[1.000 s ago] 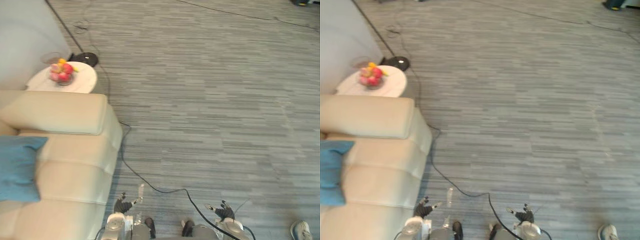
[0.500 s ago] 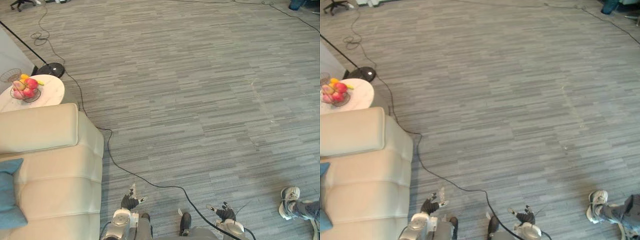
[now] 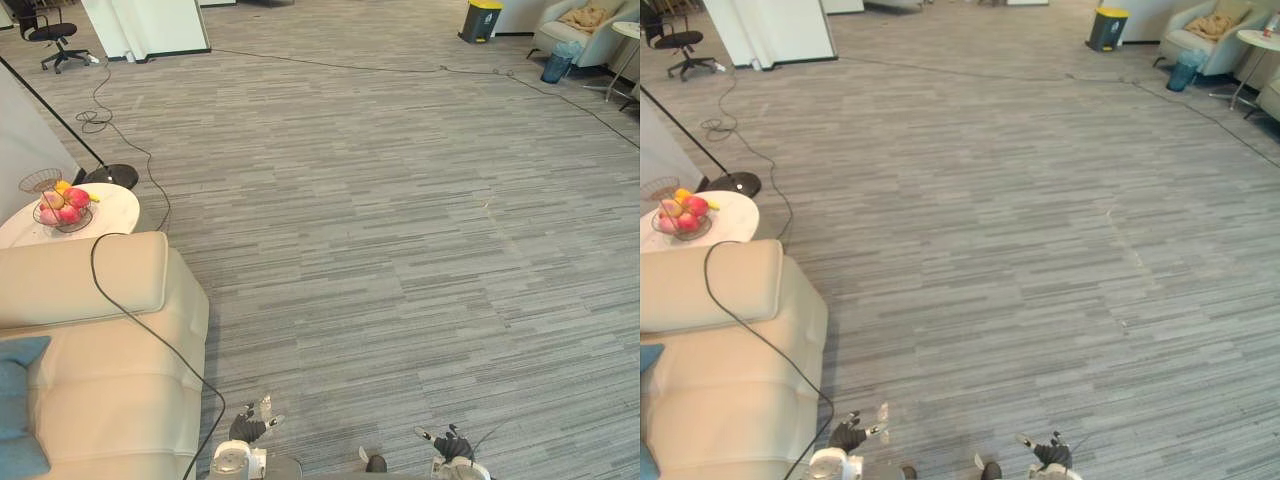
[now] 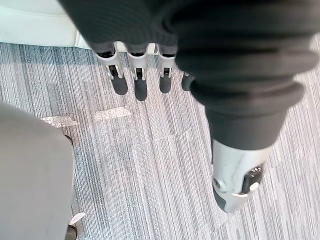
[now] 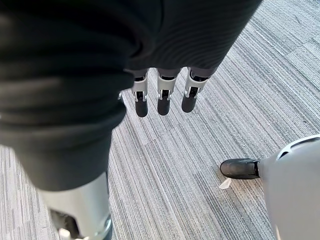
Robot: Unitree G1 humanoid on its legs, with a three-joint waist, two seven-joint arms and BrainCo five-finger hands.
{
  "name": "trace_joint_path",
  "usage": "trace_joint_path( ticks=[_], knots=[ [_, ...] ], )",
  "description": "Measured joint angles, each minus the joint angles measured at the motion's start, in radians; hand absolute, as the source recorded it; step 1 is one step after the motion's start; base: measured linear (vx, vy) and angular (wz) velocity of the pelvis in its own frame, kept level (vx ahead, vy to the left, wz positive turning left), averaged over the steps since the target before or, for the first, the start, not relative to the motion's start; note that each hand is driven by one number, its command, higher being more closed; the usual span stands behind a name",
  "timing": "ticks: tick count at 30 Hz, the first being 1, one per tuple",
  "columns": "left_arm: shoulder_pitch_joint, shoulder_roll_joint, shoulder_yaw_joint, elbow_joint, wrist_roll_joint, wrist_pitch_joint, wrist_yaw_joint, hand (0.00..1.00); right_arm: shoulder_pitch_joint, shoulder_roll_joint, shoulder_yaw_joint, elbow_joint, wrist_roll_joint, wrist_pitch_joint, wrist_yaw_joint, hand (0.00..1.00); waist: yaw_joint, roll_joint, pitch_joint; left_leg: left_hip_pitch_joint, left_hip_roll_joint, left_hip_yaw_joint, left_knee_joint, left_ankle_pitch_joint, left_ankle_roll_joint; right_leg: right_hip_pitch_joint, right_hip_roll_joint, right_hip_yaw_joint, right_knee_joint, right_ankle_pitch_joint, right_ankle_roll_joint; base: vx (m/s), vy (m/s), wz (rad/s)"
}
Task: Pick up cushions and gather them together orderly.
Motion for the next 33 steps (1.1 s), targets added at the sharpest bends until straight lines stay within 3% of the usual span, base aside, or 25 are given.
trace_joint_path(
  ticks=[6, 11, 14, 16, 22, 24, 25, 26, 27, 28, 29, 31, 32, 33],
  knots=[
    [0.0, 0.0, -0.001, 0.0, 0.0, 0.0, 0.0, 0.0, 0.001, 0.0, -0.001, 0.0, 0.0, 0.0, 0.0, 0.0, -0.001, 0.0, -0.001, 0.0, 0.0, 0.002, -0.004, 0.0, 0.001, -0.003, -0.001, 0.001, -0.001, -0.003, 0.004, 0.0, 0.0, -0.02],
    [0.0, 0.004, -0.013, 0.031, -0.004, 0.0, -0.03, 0.0, 0.011, 0.0, -0.007, 0.001, 0.034, 0.0, 0.034, 0.0, -0.017, 0.003, -0.025, -0.018, 0.004, 0.065, -0.064, -0.007, 0.01, -0.078, -0.011, 0.051, 0.016, -0.013, 0.011, 0.03, 0.022, -0.32],
    [-0.001, 0.008, -0.014, 0.049, -0.02, 0.0, -0.051, 0.0, 0.019, 0.0, -0.02, 0.0, 0.062, 0.0, 0.058, 0.0, -0.043, 0.006, -0.025, -0.014, 0.016, 0.144, -0.086, -0.019, 0.018, -0.179, -0.015, 0.1, 0.149, -0.079, 0.028, 0.12, 0.044, -0.65],
    [-0.003, 0.026, -0.027, 0.058, -0.033, 0.0, -0.07, 0.0, 0.001, 0.002, -0.018, 0.0, 0.082, 0.0, 0.079, 0.0, -0.056, -0.009, -0.017, 0.011, 0.022, 0.244, -0.094, -0.037, 0.018, -0.272, -0.034, 0.112, 0.3, -0.152, 0.027, 0.17, 0.065, -1.1],
    [-0.044, 0.031, -0.052, 0.068, -0.041, -0.001, -0.089, 0.0, -0.002, 0.001, -0.019, 0.004, 0.091, -0.004, 0.096, 0.0, -0.087, -0.012, -0.007, 0.046, 0.034, 0.319, -0.079, -0.052, -0.007, -0.276, -0.059, -0.013, 0.357, -0.184, 0.015, 0.25, 0.021, -0.31],
    [-0.044, 0.027, -0.05, 0.063, -0.042, -0.001, -0.09, 0.0, 0.002, 0.002, -0.029, 0.018, 0.109, -0.005, 0.097, 0.0, -0.103, -0.021, -0.005, 0.006, 0.054, 0.321, 0.093, -0.075, -0.043, -0.208, -0.072, -0.063, 0.343, -0.211, 0.015, 0.25, -0.05, 0.39],
    [-0.042, 0.026, -0.049, 0.06, -0.042, -0.001, -0.09, 0.0, 0.002, 0.002, -0.032, 0.023, 0.11, -0.005, 0.097, 0.0, -0.102, -0.022, -0.003, -0.016, 0.063, 0.326, 0.163, -0.076, -0.044, -0.195, -0.073, -0.071, 0.336, -0.211, 0.014, 0.19, -0.067, 0.22],
    [-0.037, 0.02, -0.04, 0.051, -0.042, -0.001, -0.09, 0.0, 0.003, -0.001, -0.038, 0.025, 0.115, -0.005, 0.096, 0.0, -0.098, -0.013, 0.005, -0.063, 0.101, 0.349, 0.335, -0.075, -0.044, -0.151, -0.066, -0.084, 0.32, -0.211, 0.014, 0.25, -0.044, -0.01],
    [-0.022, 0.002, -0.001, 0.038, -0.042, -0.003, -0.09, 0.0, 0.002, -0.006, -0.036, 0.021, 0.121, -0.006, 0.094, 0.0, -0.087, -0.003, 0.022, -0.147, 0.144, 0.359, 0.559, -0.051, -0.023, -0.093, -0.06, -0.074, 0.298, -0.225, -0.01, 0.25, -0.01, -0.1],
    [-0.023, 0.0, 0.008, 0.037, -0.042, -0.004, -0.09, 0.0, 0.001, -0.007, -0.036, 0.023, 0.124, -0.005, 0.094, 0.0, -0.08, -0.001, 0.023, -0.168, 0.152, 0.358, 0.598, -0.063, -0.015, -0.084, -0.063, -0.065, 0.292, -0.232, -0.01, 0.31, 0.04, -0.31],
    [-0.03, -0.006, 0.02, 0.035, -0.042, -0.008, -0.088, 0.0, -0.012, -0.017, -0.036, 0.027, 0.127, -0.002, 0.092, 0.0, -0.066, 0.012, 0.029, -0.214, 0.158, 0.355, 0.623, -0.135, 0.001, -0.06, -0.068, -0.034, 0.269, -0.237, -0.013, 0.3, 0.131, -0.45],
    [-0.036, 0.003, 0.021, 0.018, -0.055, -0.02, -0.088, 0.0, -0.053, -0.013, -0.037, 0.032, 0.129, -0.002, 0.092, 0.0, -0.06, -0.007, 0.045, -0.307, 0.124, 0.317, 0.466, -0.175, 0.005, -0.046, -0.123, 0.005, 0.258, -0.238, -0.01, 0.34, 0.273, -0.63],
    [-0.034, 0.005, 0.026, 0.005, -0.071, -0.028, -0.086, 0.0, -0.067, -0.011, -0.037, 0.032, 0.129, -0.003, 0.091, 0.0, -0.054, -0.017, 0.049, -0.325, 0.07, 0.199, 0.254, -0.102, -0.017, -0.034, -0.156, 0.036, 0.242, -0.255, 0.029, 0.22, 0.263, -0.59],
    [-0.031, 0.002, 0.027, 0.004, -0.074, -0.028, -0.085, 0.0, -0.07, -0.014, -0.036, 0.032, 0.129, -0.004, 0.091, 0.0, -0.053, -0.012, 0.048, -0.321, 0.065, 0.162, 0.189, -0.071, -0.025, -0.034, -0.157, 0.046, 0.236, -0.261, 0.048, 0.28, 0.377, -0.65]
  ],
)
